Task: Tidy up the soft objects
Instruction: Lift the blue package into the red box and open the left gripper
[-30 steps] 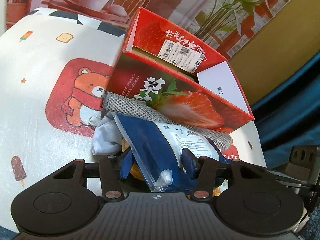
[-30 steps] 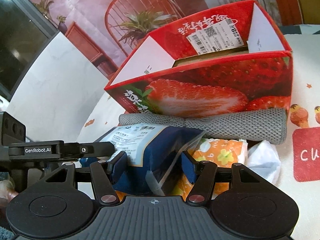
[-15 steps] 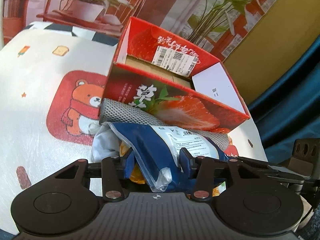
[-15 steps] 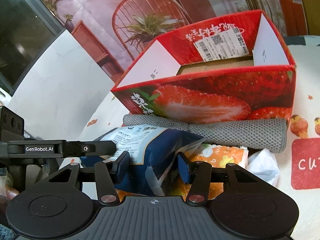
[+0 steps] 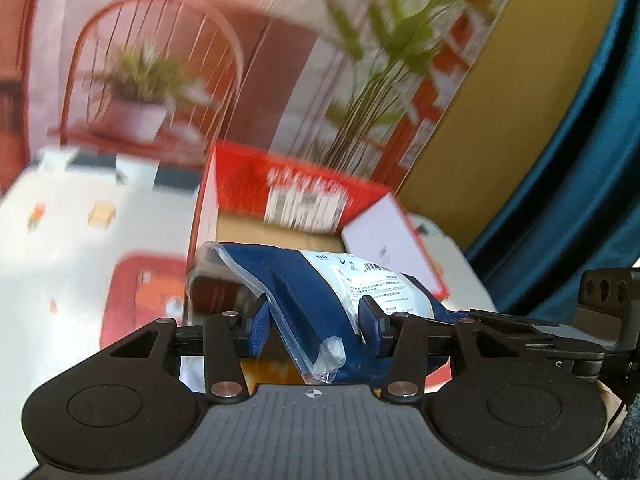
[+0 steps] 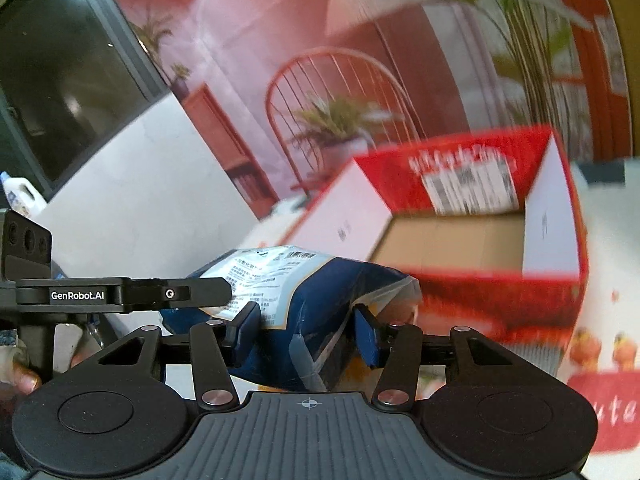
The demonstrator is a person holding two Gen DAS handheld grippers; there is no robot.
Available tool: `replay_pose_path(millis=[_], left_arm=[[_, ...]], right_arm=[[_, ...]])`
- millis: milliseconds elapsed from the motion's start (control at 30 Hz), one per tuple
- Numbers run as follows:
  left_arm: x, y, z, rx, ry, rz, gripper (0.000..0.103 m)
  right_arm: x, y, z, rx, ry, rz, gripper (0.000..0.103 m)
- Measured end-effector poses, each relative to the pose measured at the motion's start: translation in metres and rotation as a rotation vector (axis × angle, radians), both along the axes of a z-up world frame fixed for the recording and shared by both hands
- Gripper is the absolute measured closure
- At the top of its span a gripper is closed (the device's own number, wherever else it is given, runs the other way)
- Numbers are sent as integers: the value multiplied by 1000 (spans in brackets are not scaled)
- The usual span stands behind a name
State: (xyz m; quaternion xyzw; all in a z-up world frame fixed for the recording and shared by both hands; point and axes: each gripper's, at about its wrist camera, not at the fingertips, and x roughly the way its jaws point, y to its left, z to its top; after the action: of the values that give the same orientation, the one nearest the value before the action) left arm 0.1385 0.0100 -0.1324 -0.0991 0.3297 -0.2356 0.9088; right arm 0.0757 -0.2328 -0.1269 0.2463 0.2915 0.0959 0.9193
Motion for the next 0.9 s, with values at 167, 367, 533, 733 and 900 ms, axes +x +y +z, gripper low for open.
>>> replay_pose_path(millis=[167, 367, 533, 733, 900], left_arm=[[12, -10, 28, -2, -89, -12, 55], [52, -23, 43, -34, -142, -19, 55], [96, -36, 41, -21, -131, -15, 55], [144, -45, 18, 7, -64, -5, 55], [178, -46, -7, 50, 25, -19, 55]], right_arm=[[8, -11, 31, -36, -77, -3, 56], [37, -30, 55, -129, -133, -22, 56], [74, -50, 56, -168, -125, -45, 56], [118, -65, 34, -218, -55, -52, 56], [147, -76, 6, -233, 38, -55, 56]])
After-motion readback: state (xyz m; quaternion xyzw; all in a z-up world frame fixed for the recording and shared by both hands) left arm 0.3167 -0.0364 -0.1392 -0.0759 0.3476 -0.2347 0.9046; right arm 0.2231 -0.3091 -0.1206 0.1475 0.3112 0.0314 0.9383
